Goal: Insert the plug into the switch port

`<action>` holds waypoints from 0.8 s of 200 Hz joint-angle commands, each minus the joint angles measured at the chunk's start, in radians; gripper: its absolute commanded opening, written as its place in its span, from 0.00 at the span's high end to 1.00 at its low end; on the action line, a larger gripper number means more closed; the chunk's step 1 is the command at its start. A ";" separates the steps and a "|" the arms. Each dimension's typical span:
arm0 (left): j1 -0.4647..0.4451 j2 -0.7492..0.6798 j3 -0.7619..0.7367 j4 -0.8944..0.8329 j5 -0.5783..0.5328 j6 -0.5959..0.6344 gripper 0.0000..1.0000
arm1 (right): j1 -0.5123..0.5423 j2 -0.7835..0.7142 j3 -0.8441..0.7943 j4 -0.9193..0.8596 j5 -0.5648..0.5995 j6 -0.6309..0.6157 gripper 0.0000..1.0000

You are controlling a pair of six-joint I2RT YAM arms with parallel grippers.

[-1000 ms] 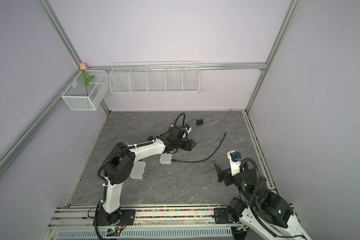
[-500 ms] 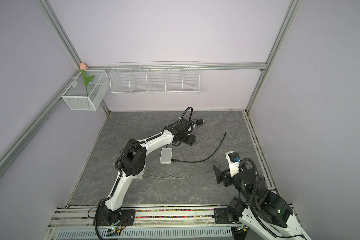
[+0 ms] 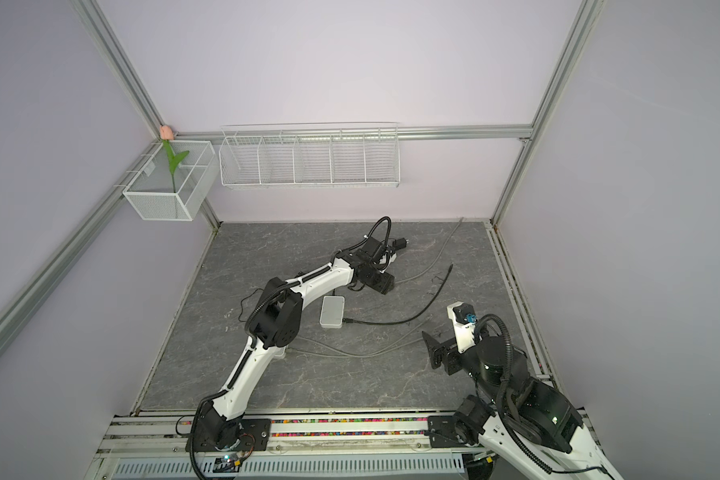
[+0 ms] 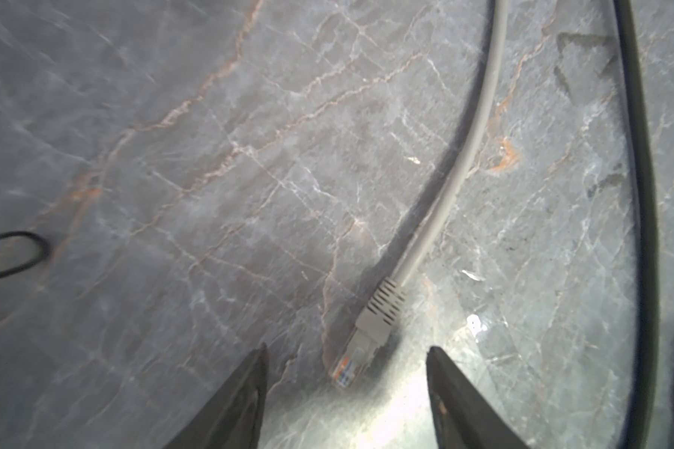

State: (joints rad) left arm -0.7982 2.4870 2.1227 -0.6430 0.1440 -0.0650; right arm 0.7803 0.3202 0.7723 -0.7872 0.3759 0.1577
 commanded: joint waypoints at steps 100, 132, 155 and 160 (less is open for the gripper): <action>-0.028 0.059 0.063 -0.139 -0.047 0.058 0.63 | 0.002 0.014 -0.016 0.035 -0.012 0.027 0.03; -0.045 0.069 0.071 -0.173 -0.063 0.071 0.74 | 0.001 0.010 -0.016 0.038 -0.012 0.026 0.03; -0.047 0.066 0.056 -0.175 -0.063 0.080 0.83 | 0.002 0.007 -0.017 0.039 -0.011 0.026 0.03; -0.048 0.064 0.052 -0.174 -0.062 0.080 0.86 | 0.001 0.008 -0.018 0.039 -0.011 0.025 0.03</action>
State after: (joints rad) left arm -0.8349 2.5122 2.1803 -0.7361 0.0849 -0.0101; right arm 0.7803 0.3275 0.7719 -0.7868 0.3725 0.1577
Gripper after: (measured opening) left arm 0.180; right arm 0.970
